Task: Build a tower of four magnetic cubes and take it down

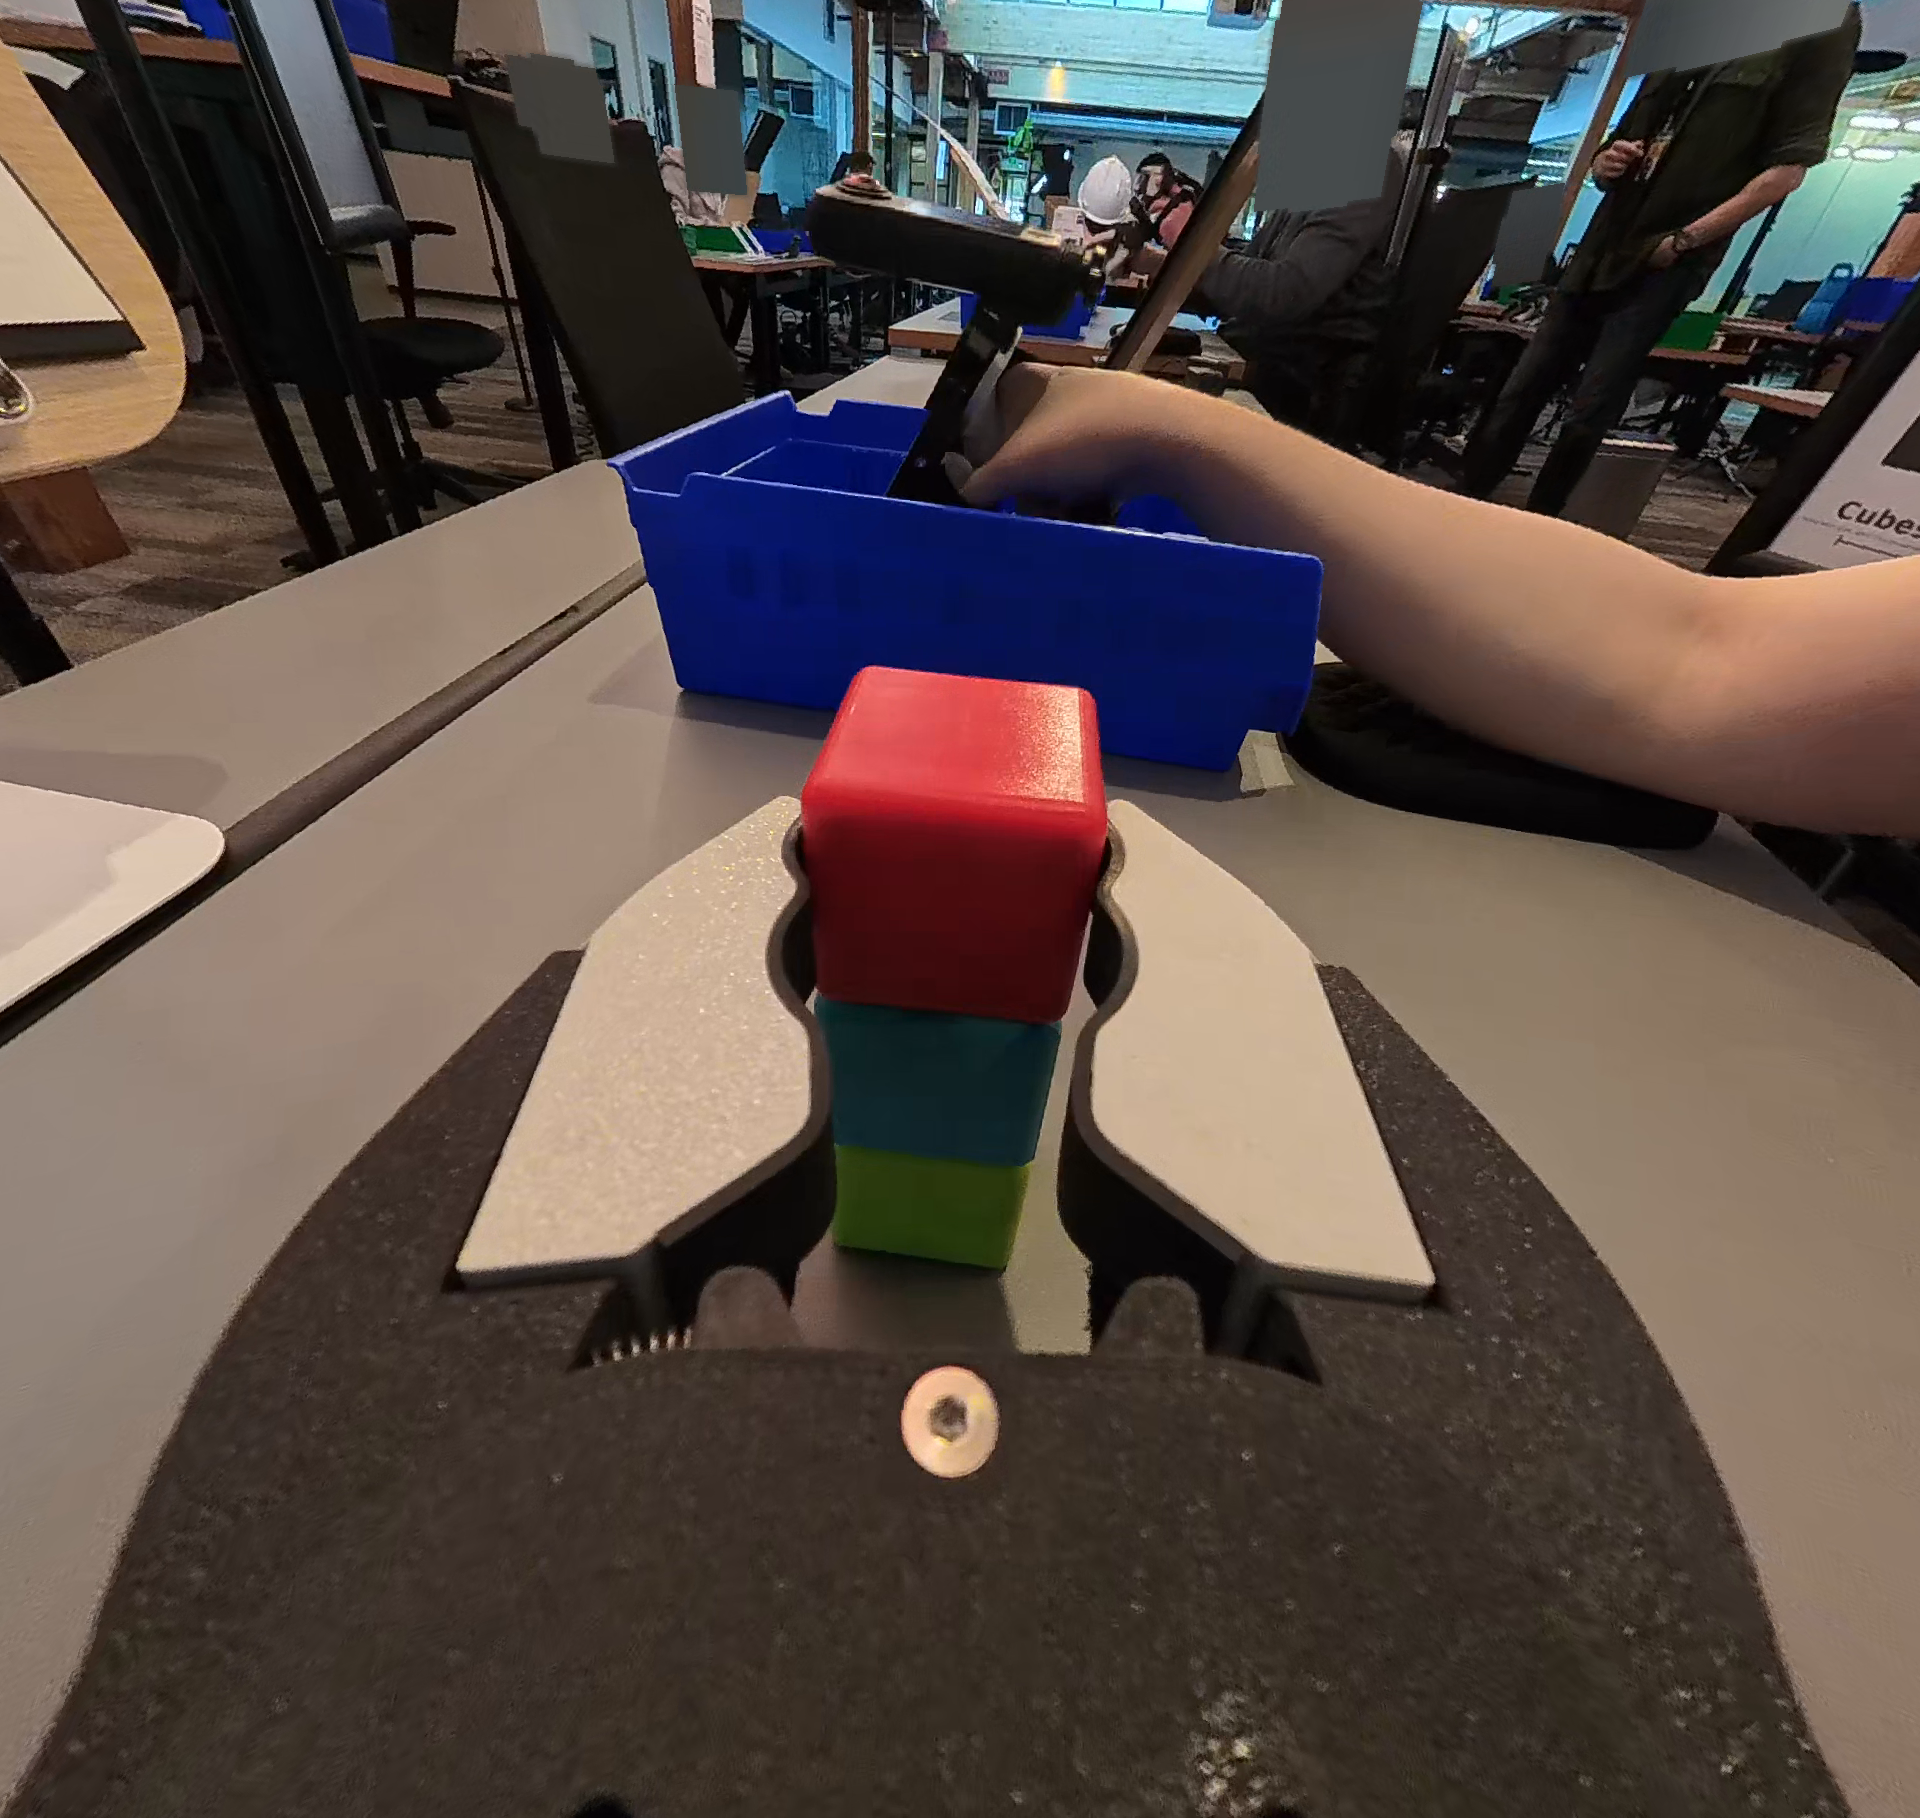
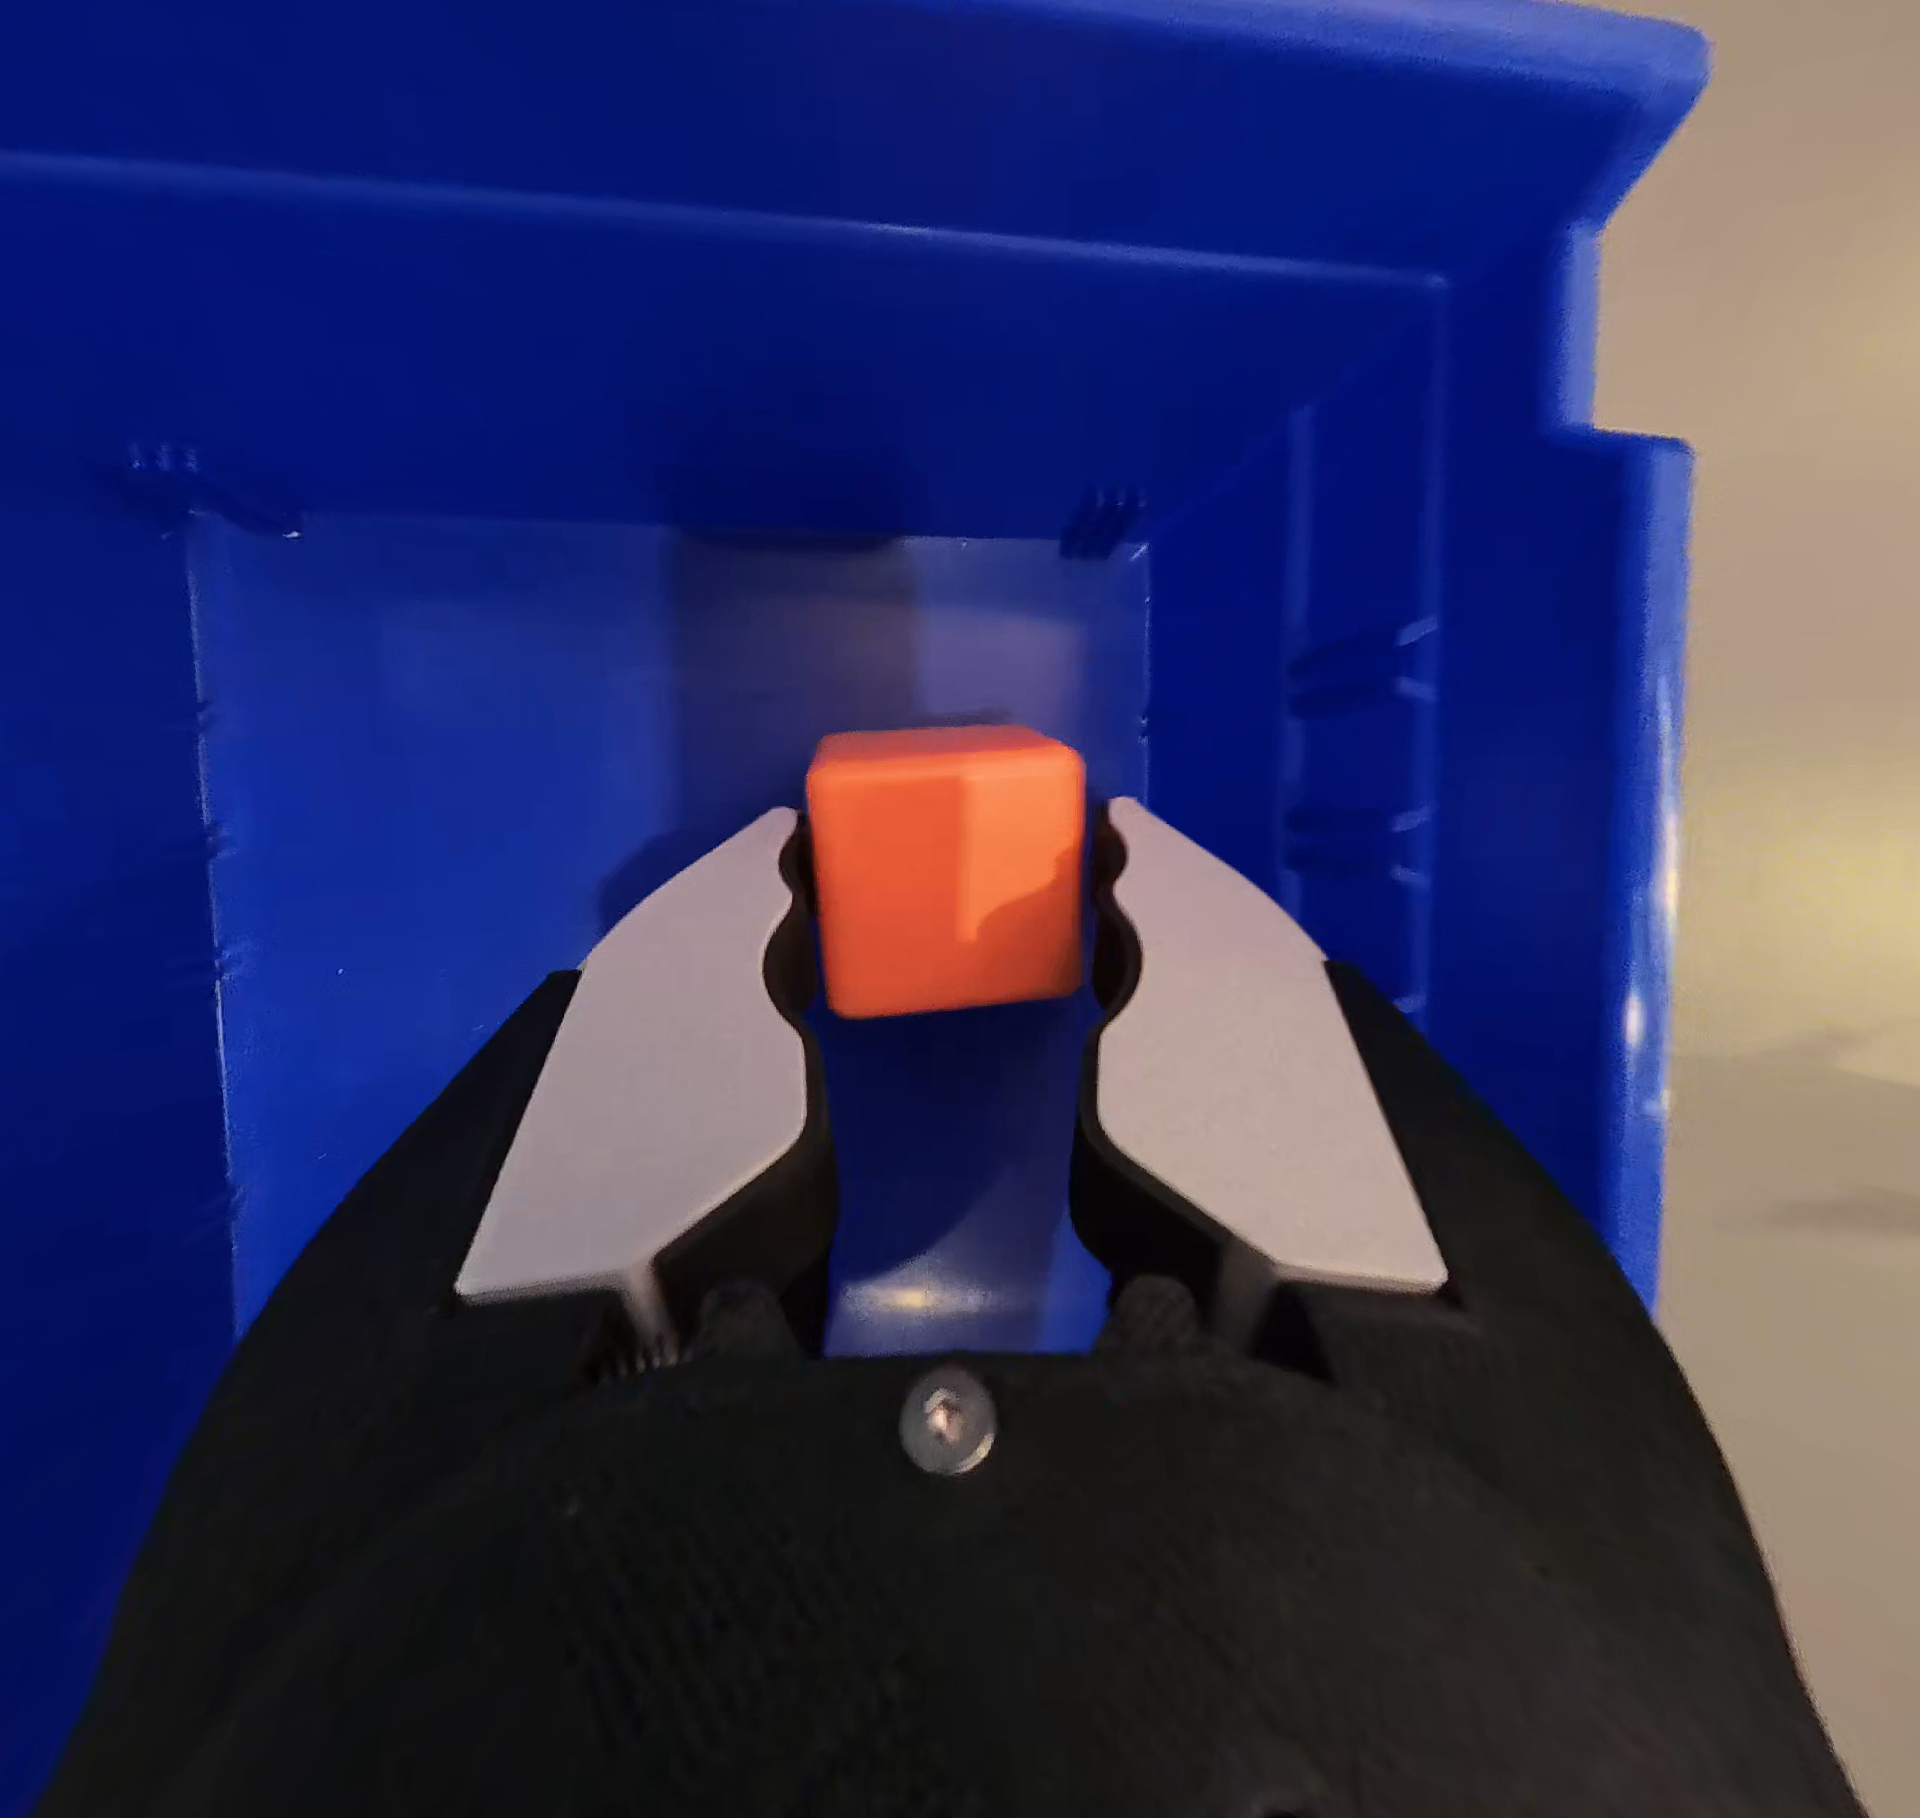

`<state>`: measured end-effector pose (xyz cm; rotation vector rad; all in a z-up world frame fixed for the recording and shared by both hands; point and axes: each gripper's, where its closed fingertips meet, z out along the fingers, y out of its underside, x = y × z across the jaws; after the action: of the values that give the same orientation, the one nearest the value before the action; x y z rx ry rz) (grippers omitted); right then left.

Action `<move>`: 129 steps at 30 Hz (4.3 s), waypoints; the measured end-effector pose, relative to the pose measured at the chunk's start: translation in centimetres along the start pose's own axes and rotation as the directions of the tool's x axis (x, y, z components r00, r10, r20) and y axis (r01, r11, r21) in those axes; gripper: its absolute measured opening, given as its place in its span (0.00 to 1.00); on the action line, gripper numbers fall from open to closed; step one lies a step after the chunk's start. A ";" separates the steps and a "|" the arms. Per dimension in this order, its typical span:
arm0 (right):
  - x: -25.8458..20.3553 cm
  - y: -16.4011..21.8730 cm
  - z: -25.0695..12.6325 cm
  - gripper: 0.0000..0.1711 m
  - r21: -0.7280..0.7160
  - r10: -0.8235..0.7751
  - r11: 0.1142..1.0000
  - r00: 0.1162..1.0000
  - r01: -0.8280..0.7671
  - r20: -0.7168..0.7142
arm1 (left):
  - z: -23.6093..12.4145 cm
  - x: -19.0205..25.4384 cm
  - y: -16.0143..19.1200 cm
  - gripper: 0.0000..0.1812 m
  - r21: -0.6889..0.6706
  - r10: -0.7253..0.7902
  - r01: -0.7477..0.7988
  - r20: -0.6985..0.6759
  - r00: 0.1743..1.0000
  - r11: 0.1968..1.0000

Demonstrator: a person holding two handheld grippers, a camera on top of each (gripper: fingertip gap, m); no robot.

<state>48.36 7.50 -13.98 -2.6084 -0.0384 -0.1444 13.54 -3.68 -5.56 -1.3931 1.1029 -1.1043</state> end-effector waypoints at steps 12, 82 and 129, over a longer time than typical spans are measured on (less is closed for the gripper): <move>-2.1 -4.1 -6.1 0.38 0.266 -0.135 0.957 0.990 0.119 0.040 | -0.1 0.1 0.0 0.27 0.006 0.015 -0.015 -0.001 1.000 1.000; -35.9 4.4 -16.5 0.30 0.705 -0.830 0.542 0.157 0.457 0.536 | 0.8 1.0 5.2 0.28 -0.314 0.057 -0.062 -0.025 0.998 0.948; -4.8 5.6 -13.7 0.38 -0.068 -0.427 0.892 0.883 0.446 0.196 | 0.8 1.8 5.2 0.30 -0.315 0.071 -0.085 -0.054 0.996 0.945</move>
<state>42.63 -4.27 -5.53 -2.6743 -0.7067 -0.0741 14.29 -5.74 -10.66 -1.5641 1.4012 -0.9299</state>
